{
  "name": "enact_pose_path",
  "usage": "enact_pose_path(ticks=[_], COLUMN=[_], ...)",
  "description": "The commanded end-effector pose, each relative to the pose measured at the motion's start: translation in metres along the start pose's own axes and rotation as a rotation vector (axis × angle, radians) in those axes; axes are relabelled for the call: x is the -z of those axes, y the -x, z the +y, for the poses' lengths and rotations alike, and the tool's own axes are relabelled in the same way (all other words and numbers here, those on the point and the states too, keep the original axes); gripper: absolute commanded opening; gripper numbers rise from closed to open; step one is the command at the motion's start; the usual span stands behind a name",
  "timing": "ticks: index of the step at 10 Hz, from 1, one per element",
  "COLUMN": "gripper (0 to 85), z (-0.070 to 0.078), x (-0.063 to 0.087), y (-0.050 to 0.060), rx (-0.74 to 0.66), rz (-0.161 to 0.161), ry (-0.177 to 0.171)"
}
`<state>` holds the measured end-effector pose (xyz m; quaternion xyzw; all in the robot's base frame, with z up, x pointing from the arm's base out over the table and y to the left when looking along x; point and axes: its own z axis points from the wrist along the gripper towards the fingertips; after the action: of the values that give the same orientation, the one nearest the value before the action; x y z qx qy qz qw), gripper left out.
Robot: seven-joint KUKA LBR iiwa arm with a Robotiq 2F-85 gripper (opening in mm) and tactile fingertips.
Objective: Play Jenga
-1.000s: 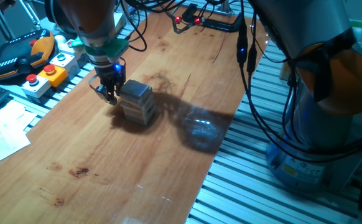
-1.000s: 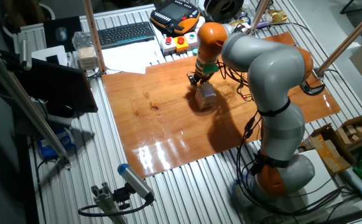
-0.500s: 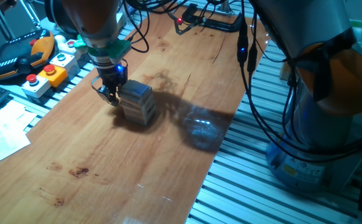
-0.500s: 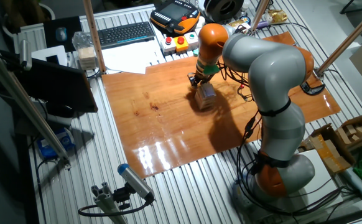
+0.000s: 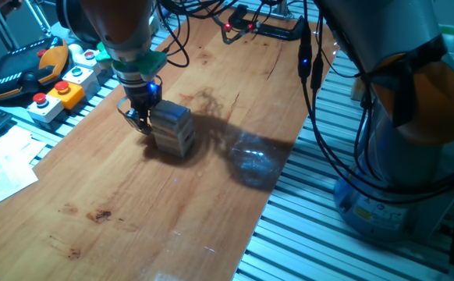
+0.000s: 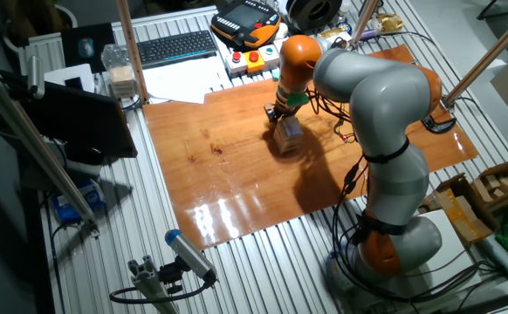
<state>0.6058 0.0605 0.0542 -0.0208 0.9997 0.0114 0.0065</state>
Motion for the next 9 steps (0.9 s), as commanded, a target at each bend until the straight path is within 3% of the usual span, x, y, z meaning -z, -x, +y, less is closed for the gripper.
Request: enact_pose_path(ticks=[1, 9], gripper=[40.0, 40.0], z=[0.0, 0.001], x=[0.0, 0.0013], y=[-0.0002, -0.0047], rx=[0.002, 0.008], rz=[0.0, 0.003], ry=[0.0, 0.002])
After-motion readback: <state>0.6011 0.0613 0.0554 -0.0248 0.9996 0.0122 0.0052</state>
